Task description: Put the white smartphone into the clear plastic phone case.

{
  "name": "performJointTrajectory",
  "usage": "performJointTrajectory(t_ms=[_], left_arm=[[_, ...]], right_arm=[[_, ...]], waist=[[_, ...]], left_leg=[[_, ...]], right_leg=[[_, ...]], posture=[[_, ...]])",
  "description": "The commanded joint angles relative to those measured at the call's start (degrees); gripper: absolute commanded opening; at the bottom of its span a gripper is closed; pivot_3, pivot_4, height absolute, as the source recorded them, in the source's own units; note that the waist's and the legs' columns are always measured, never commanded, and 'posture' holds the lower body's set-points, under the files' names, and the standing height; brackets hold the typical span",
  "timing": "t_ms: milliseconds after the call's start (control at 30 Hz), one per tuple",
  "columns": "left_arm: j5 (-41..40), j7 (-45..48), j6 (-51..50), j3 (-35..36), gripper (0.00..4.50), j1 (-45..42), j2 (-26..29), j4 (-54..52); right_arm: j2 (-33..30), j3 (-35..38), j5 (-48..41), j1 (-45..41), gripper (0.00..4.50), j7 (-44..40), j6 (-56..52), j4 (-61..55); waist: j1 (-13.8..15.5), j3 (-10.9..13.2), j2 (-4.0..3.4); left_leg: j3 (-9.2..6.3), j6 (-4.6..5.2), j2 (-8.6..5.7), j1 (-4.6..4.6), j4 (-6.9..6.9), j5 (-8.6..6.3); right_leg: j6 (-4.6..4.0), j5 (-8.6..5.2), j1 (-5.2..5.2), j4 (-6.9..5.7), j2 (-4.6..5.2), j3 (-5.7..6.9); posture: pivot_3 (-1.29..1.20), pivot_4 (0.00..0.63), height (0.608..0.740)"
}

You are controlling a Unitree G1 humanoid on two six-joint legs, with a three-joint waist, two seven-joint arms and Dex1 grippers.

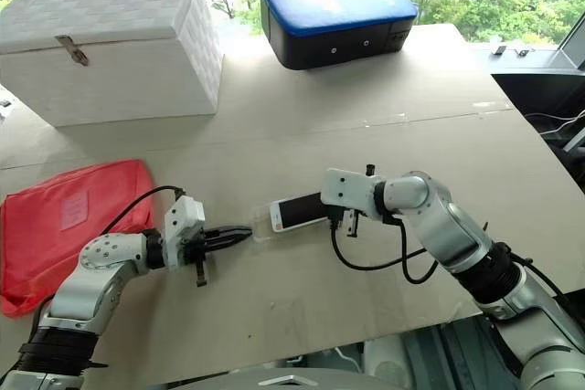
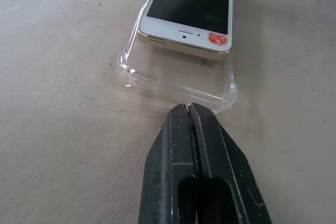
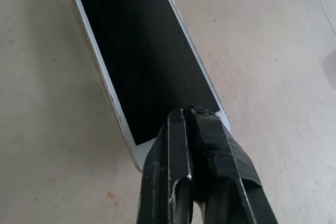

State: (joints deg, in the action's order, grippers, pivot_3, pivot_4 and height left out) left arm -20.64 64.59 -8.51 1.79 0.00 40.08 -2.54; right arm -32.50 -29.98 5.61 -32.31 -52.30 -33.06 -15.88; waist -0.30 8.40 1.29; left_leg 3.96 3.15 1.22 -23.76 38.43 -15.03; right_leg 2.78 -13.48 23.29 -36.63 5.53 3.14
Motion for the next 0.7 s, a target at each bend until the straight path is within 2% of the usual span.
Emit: performJointTrajectory(t_ms=[33,200,367,533,700], left_arm=[[0.1,-0.4,-2.0,-1.0,0.02,0.4,0.1,-1.1],[-0.4,-1.0,-4.1,-0.4,0.02,1.0,0.6,-3.9],[-0.8,-1.8,-6.3,-0.2,0.02,1.3,0.8,-6.1],[-0.8,-2.1,-7.4,-0.3,0.02,1.1,0.6,-6.7],[-0.6,-1.9,-7.1,-0.6,0.02,0.9,0.5,-5.8]], right_arm=[[0.9,0.2,0.4,-1.0,0.0,-0.1,1.7,0.6],[1.5,3.7,-1.6,-1.0,0.0,0.3,-0.3,-1.1],[-3.7,8.5,-3.5,0.5,0.0,-1.1,-3.3,-5.3],[-7.4,7.3,-2.1,2.2,0.0,-1.6,-3.4,-5.6],[-6.1,3.3,0.1,1.2,0.0,-1.5,-1.8,-3.4]], waist=[[0.0,0.0,0.01],[0.0,0.0,0.01],[0.2,0.0,0.0],[0.0,0.0,0.0],[-0.3,0.0,0.02]], left_leg=[[0.0,0.0,0.0,0.01,0.0,0.0],[0.0,-0.01,0.0,0.01,0.0,0.0],[0.0,-0.01,0.0,-0.03,0.0,0.0],[0.0,-0.01,0.03,-0.02,-0.02,0.0],[0.01,-0.01,0.06,-0.01,-0.02,0.0]], right_leg=[[0.0,0.0,0.0,-0.01,0.0,0.0],[0.0,0.0,0.0,-0.03,0.0,0.0],[0.0,0.0,0.0,-0.01,0.01,0.0],[0.0,-0.01,0.01,-0.01,-0.03,0.01],[0.01,-0.01,0.01,-0.05,-0.08,-0.01]], posture=[[0.0,0.15,0.734],[0.0,0.15,0.734],[0.0,0.15,0.734],[0.0,0.15,0.734],[0.0,0.15,0.734]])
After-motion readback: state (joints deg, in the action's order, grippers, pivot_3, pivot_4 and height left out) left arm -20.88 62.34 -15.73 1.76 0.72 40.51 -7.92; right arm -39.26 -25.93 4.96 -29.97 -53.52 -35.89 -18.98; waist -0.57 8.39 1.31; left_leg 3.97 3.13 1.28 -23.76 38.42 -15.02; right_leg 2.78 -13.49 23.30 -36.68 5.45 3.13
